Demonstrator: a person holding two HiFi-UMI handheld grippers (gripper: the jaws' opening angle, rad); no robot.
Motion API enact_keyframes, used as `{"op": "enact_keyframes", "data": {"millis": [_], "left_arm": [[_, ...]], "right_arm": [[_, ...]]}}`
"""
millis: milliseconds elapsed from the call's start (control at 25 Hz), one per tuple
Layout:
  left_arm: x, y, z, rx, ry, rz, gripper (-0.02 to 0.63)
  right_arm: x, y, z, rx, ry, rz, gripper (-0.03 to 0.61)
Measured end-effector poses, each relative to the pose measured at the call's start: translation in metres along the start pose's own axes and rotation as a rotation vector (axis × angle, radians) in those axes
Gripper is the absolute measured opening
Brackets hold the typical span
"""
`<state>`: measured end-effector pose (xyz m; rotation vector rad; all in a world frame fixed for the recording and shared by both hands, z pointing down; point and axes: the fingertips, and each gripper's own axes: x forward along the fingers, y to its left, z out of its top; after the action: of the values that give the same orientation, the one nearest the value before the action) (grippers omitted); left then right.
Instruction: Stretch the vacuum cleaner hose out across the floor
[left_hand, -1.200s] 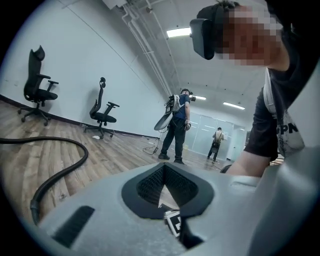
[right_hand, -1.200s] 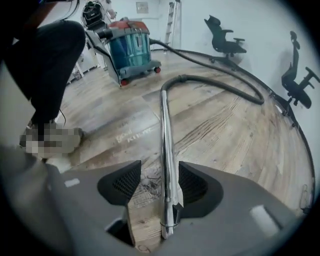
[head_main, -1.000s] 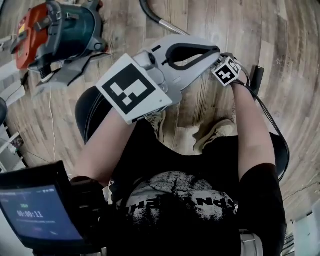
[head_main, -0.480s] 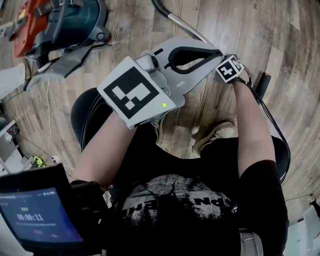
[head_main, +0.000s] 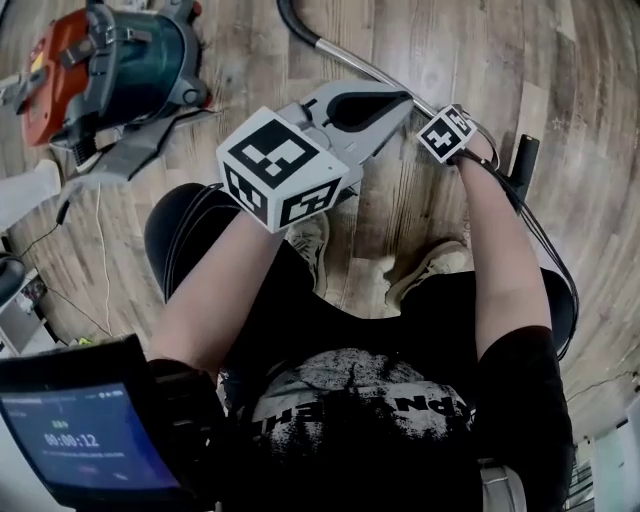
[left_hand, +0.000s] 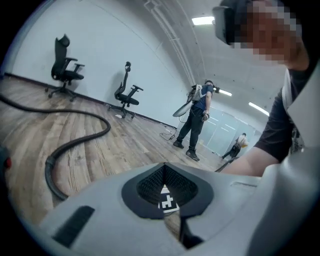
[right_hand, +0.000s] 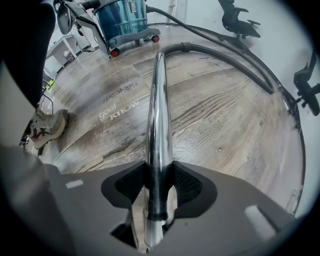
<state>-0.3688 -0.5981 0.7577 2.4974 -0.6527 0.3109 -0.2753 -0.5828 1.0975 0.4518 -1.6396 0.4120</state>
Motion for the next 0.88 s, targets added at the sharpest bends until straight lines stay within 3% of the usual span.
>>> {"op": "enact_keyframes", "data": {"millis": [200, 320, 400, 520, 640, 720, 880], "left_arm": [[0.030, 0.035, -0.042, -0.402, 0.026, 0.069, 0.003], [0.056, 0.066, -0.081, -0.500, 0.097, 0.152, 0.054], [0.068, 0.088, -0.110, -0.608, 0.111, 0.189, 0.109], [0.088, 0.103, -0.132, -0.870, -0.007, 0.187, 0.154], [0.106, 0.109, -0.151, -1.069, -0.124, 0.207, 0.176], [0.116, 0.113, -0.163, -1.160, -0.182, 0.209, 0.193], [0.136, 0.124, -0.169, -1.255, -0.314, 0.174, 0.227]], "right_arm": [[-0.043, -0.019, -0.006, -0.021, 0.046, 0.003, 0.176], [-0.076, -0.030, -0.011, -0.042, 0.056, -0.010, 0.176], [-0.092, -0.032, -0.006, -0.059, 0.045, -0.015, 0.175], [-0.115, -0.033, -0.011, -0.066, 0.046, -0.014, 0.175], [-0.130, -0.028, -0.025, -0.045, 0.057, 0.000, 0.175], [-0.135, -0.024, -0.029, -0.039, 0.055, 0.005, 0.175], [-0.137, -0.017, -0.030, -0.039, 0.042, 0.012, 0.175]]}}
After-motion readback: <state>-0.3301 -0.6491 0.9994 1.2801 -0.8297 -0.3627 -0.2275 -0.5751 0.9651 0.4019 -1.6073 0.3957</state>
